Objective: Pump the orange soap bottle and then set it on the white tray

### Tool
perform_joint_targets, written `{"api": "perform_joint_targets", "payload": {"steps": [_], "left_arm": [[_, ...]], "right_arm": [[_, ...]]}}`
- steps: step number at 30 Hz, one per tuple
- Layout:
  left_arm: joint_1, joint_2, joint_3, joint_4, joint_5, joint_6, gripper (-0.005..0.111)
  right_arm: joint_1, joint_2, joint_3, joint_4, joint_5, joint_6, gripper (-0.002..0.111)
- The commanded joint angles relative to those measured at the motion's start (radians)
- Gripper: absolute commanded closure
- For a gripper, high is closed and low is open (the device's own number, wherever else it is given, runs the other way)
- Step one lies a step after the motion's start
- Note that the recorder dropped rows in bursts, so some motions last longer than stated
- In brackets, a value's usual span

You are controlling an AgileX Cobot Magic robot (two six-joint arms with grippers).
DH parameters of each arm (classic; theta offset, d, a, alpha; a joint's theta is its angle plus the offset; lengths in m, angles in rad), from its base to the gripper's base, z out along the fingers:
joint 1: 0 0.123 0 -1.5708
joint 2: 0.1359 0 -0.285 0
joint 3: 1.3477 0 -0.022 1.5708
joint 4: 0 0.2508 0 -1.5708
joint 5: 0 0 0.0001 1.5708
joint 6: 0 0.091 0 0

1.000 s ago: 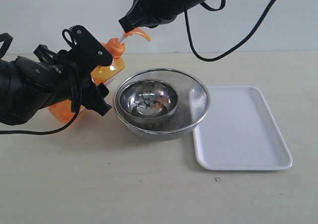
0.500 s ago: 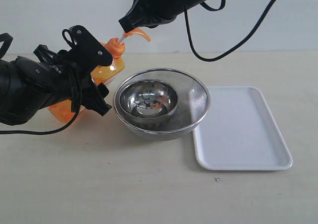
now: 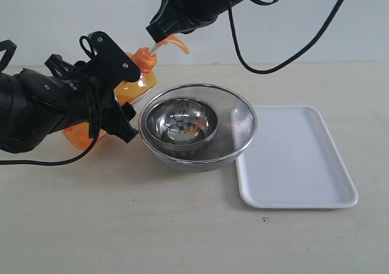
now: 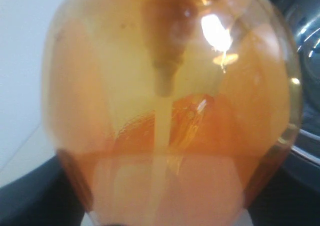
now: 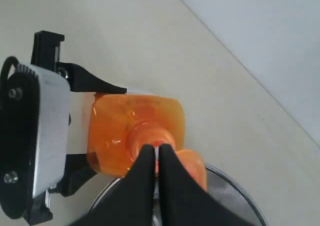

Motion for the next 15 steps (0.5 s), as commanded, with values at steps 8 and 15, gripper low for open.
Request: {"api": "perform_joint_targets", "payload": {"steps": [8,15], "left_arm": [[-0.01,-0.005,-0.004,-0.01,0.031,-0.021,0.102],[-0.01,-0.005,-0.004,-0.01,0.031,-0.021,0.102]], "right_arm": [[-0.058,-0.042,0.004,-0.07,-0.016,0.045,0.108],[-0.078,-0.042,-0.004,-0.065,-0.018,0.063,0.108]]}}
